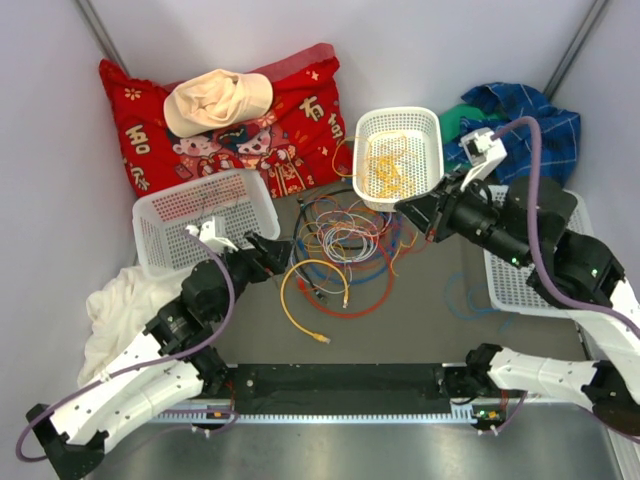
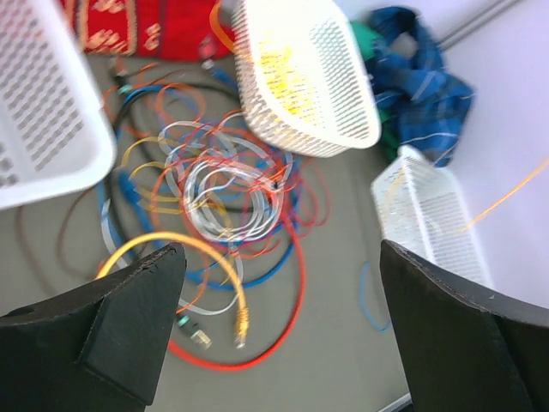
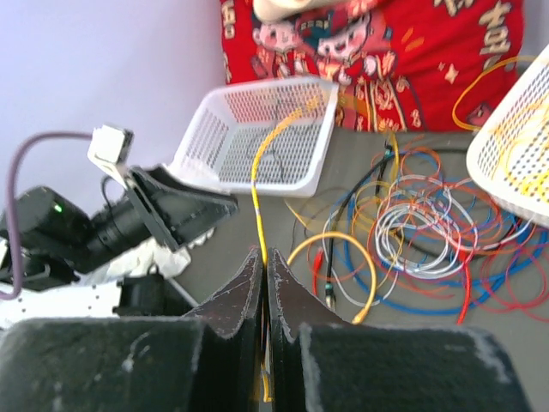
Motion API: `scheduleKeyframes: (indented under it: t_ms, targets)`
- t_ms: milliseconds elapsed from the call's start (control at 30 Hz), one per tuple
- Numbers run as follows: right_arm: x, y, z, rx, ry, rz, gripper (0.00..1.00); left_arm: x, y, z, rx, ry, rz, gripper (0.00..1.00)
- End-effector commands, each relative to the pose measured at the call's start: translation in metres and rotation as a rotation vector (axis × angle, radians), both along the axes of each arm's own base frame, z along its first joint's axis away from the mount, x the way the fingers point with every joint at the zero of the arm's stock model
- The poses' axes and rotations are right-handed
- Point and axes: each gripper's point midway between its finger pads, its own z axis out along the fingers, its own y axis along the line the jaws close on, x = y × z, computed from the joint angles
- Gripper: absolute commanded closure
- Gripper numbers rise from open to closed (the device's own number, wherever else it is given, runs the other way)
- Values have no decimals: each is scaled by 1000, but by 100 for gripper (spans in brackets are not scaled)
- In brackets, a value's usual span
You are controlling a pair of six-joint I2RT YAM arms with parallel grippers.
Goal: Untangle the cables
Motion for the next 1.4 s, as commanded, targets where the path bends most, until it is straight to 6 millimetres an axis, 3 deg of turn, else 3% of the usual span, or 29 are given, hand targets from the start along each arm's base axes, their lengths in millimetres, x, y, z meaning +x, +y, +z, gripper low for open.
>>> scheduleKeyframes:
  t_ms: [0,167,233,300,333,400,467,500,600,633,667,700,733,767,800,867,1000,1033,1067,1100,1133,1167,1267,1333,1367]
  targets:
    - [-9,11,-6,-19,49,71,100,4,-16,55,-115,-190,-65,1]
    - [0,8,-16,-49,56,22,100,2,-20,81,-134,-282,-95,1]
    - [12,6,-25,-91,62,-35,100,3,-21,72,-108,-249,-94,1]
    - [29,-3,-21,-123,36,-116,100,3,-22,64,-99,-213,-98,1]
    - [43,-1,-26,-148,47,-146,100,2,-23,56,-88,-186,-103,1]
    - [73,-17,-14,-122,49,-233,100,-1,-25,47,-97,-153,-114,1]
    - [103,-18,-6,-78,64,-278,100,-6,-23,26,-77,-94,-122,1]
    - [125,-35,-5,-65,71,-348,100,-9,-23,23,-78,-90,-137,1]
    - [170,-45,3,-8,65,-426,100,-16,-17,12,-90,-77,-133,1]
    - [182,-46,5,2,60,-444,100,-20,-13,14,-103,-89,-133,1]
    - [191,-48,20,36,28,-464,100,-21,-12,7,-101,-80,-131,1]
    - [211,-43,9,27,52,-470,100,-22,-11,4,-102,-78,-129,1]
    - [223,-49,11,40,53,-490,100,-24,-8,5,-115,-90,-128,1]
    - [230,-47,26,65,22,-473,100,-25,-7,-2,-113,-78,-125,1]
    - [249,-42,9,46,52,-476,100,-26,-7,-3,-121,-75,-126,1]
    - [269,-41,12,54,23,-475,100,-28,-6,-9,-125,-70,-130,1]
    - [312,-46,-31,18,83,-525,100,-28,-3,-19,-107,-64,-119,1]
    - [329,-49,-56,0,128,-540,100,-28,-2,-20,-102,-65,-116,1]
    - [335,-49,-64,-5,144,-540,100,-27,-2,-25,-85,-61,-111,1]
    - [342,-50,-79,-27,174,-549,90,-26,0,-27,-80,-62,-104,1]
    - [353,-48,-102,-62,207,-547,67,-26,1,-29,-71,-58,-100,1]
    - [358,-49,-104,-75,207,-556,37,-24,3,-31,-66,-58,-85,1]
    - [366,-48,-116,-118,214,-554,15,-23,4,-36,-48,-62,-80,1]
    - [365,-49,-114,-113,195,-561,10,-22,5,-36,-43,-74,-77,1]
    - [357,-51,-96,-95,160,-567,6,-21,5,-36,-39,-79,-76,1]
